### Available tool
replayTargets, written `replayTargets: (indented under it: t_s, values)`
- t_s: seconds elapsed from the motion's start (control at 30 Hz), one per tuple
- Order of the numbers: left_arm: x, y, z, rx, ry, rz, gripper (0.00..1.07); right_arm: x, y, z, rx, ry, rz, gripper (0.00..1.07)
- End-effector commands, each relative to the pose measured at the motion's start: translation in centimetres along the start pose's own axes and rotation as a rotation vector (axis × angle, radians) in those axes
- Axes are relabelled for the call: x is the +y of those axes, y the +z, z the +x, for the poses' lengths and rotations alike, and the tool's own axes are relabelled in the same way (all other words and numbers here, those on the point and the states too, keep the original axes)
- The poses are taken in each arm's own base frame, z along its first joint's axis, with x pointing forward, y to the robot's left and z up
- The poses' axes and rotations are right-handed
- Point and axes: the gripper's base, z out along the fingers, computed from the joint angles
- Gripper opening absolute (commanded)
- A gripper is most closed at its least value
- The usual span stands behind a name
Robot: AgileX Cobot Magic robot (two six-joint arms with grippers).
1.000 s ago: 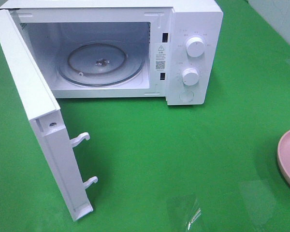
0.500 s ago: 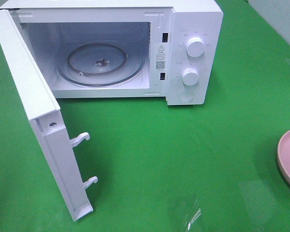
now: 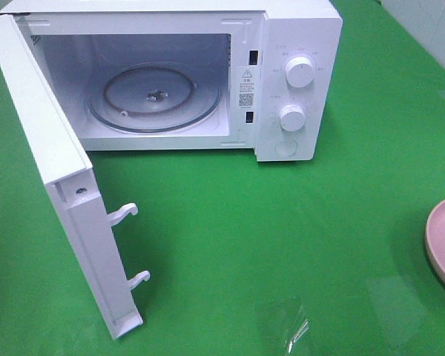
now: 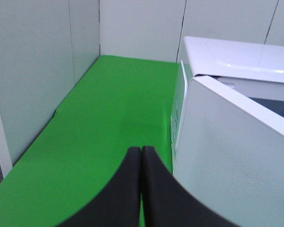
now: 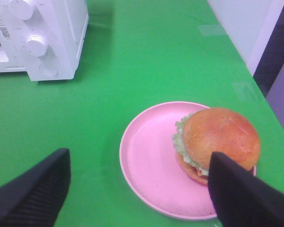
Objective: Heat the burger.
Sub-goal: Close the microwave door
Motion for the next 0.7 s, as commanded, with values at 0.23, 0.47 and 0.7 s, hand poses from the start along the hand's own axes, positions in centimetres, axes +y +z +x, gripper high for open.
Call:
replayTargets:
  t_s: [0.23,0.47,0.7]
  values:
    - [0.5,3.3,2.0,-0.135,0.031,-0.025,0.0,0.0,-0.3,0.1,-0.033,-0.009,0.002,0.76]
    - [0.1,6.5,3.7,-0.066,0.037,0.025,0.0,0.0,-0.3,0.1,-0.033,-0.009,0.002,0.76]
    - [-1.1,8.6,5.0,0.043,0.109,0.166,0.0,0.0,-0.3,0.1,-0.033,-0.009,0.002,0.76]
